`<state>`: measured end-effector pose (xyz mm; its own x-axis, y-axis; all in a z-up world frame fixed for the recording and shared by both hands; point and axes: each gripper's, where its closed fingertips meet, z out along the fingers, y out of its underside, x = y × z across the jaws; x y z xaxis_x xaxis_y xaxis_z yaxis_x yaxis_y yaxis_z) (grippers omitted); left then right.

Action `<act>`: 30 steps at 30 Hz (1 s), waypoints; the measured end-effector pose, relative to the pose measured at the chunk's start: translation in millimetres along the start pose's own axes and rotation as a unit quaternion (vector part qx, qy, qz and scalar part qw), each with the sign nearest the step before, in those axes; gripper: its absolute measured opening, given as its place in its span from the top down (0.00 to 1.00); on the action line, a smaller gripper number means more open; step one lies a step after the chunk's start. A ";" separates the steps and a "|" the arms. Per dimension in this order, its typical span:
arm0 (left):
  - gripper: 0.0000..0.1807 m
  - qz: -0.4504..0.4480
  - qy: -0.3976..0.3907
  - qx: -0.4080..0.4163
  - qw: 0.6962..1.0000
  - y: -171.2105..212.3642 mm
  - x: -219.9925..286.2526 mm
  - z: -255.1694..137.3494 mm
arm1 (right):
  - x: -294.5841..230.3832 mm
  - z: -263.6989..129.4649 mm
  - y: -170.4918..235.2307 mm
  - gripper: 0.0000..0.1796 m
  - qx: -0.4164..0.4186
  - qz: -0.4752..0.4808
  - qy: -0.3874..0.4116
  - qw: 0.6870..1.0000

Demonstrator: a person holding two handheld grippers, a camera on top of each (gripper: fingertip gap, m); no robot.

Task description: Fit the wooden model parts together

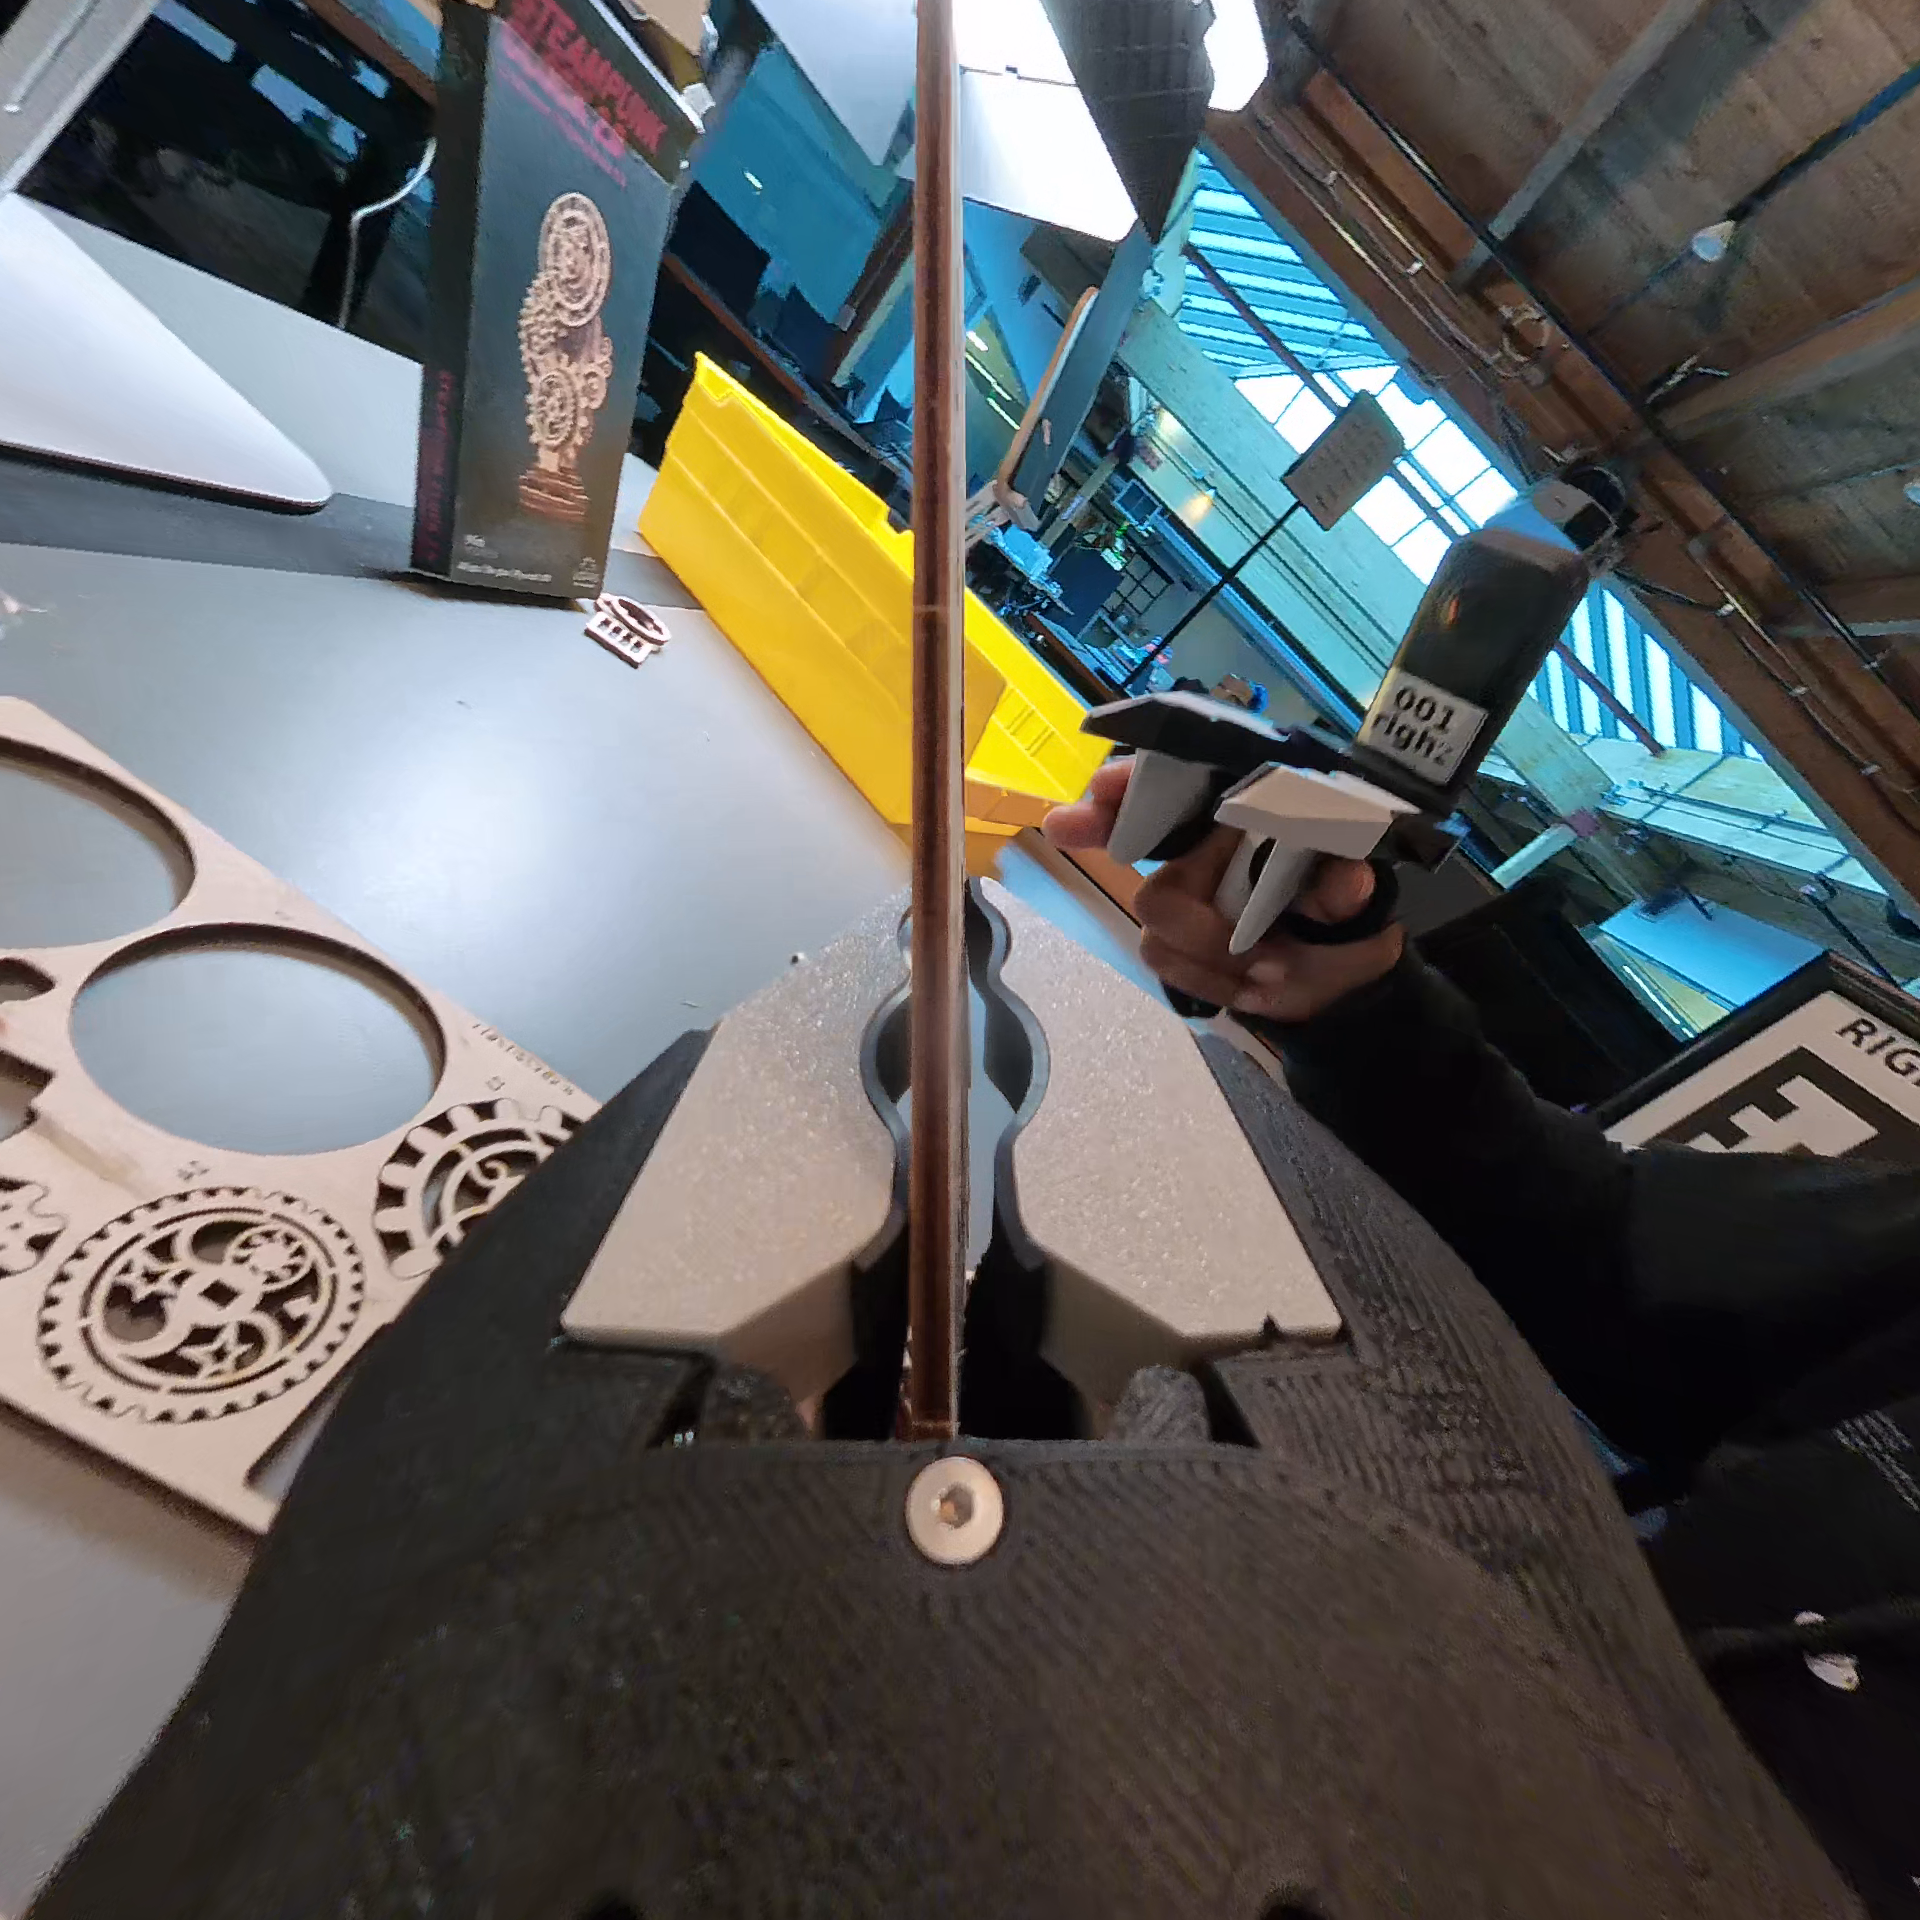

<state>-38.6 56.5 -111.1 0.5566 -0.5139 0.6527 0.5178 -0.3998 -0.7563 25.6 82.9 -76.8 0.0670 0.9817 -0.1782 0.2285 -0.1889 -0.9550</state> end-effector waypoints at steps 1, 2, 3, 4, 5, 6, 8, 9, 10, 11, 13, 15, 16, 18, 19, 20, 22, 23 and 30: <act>0.99 0.004 0.008 -0.001 1.000 0.2 4.1 0.8 | -4.9 -0.4 1.0 0.77 0.021 0.005 -0.002 1.000; 0.99 0.009 0.018 -0.003 1.000 0.7 9.0 1.6 | -8.4 -0.1 2.0 0.77 0.039 0.006 -0.004 0.999; 0.99 0.015 0.029 -0.005 0.999 1.2 14.4 2.3 | -9.7 0.9 3.2 0.77 0.055 0.001 -0.002 0.998; 0.99 0.020 0.038 -0.006 0.999 1.5 19.4 2.9 | -8.7 2.1 4.4 0.77 0.072 -0.007 0.005 0.997; 0.99 0.026 0.044 -0.007 0.999 1.5 23.8 3.2 | -6.2 3.0 5.8 0.79 0.089 -0.015 0.014 0.996; 0.99 0.030 0.046 -0.007 0.998 1.2 27.8 3.1 | -4.6 3.5 7.4 0.80 0.108 -0.014 0.020 0.994; 0.99 0.039 0.047 -0.007 0.998 -0.3 35.5 2.1 | -7.0 5.4 14.0 0.81 0.124 0.001 0.011 0.992; 0.99 0.041 0.046 -0.006 0.998 -2.2 39.7 1.1 | -8.7 6.3 19.0 0.81 0.118 -0.002 0.007 0.993; 0.99 0.044 0.045 -0.006 0.998 -4.7 44.6 0.0 | -9.0 5.7 22.0 0.81 0.115 -0.010 0.011 0.993; 0.99 0.047 0.046 -0.006 0.998 -7.2 50.2 -1.4 | -9.4 4.5 23.5 0.82 0.116 -0.017 0.015 0.993; 0.99 0.054 0.039 -0.004 0.998 -10.0 60.0 -5.6 | -13.8 3.2 24.5 0.82 0.116 -0.017 0.007 0.993; 0.99 0.049 0.024 0.000 0.999 -7.4 65.4 -12.0 | -18.5 2.0 21.4 0.83 0.120 -0.019 -0.002 0.993; 0.99 0.040 0.018 0.007 0.999 -5.2 67.4 -16.1 | -20.5 1.6 19.8 0.83 0.121 -0.024 -0.003 0.992; 0.99 0.016 0.017 0.022 0.999 2.8 69.1 -24.0 | -25.1 0.7 17.5 0.86 0.123 -0.046 -0.004 0.991; 0.99 0.005 0.018 0.029 0.999 8.1 67.8 -27.7 | -27.6 0.8 17.0 0.88 0.123 -0.057 -0.005 0.991; 0.99 -0.005 0.019 0.036 0.999 13.8 64.6 -31.1 | -29.7 1.3 16.9 0.89 0.123 -0.066 -0.006 0.990; 1.00 -0.028 0.020 0.039 0.999 24.6 53.4 -36.1 | -32.7 3.8 19.5 0.90 0.117 -0.073 -0.009 0.990; 0.99 -0.047 0.019 0.037 0.998 27.4 47.6 -37.6 | -33.5 5.2 21.7 0.90 0.113 -0.074 -0.010 0.991; 0.99 -0.069 0.038 0.053 0.996 22.4 40.8 -42.7 | -35.3 12.1 29.5 0.90 0.097 -0.077 -0.018 0.992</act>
<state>-32.1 -5.8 -103.3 0.4280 -0.5170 0.7413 0.6539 -0.3891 -0.6488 18.2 43.0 -101.5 0.0105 0.9995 -0.0311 0.0415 -0.0315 -0.9986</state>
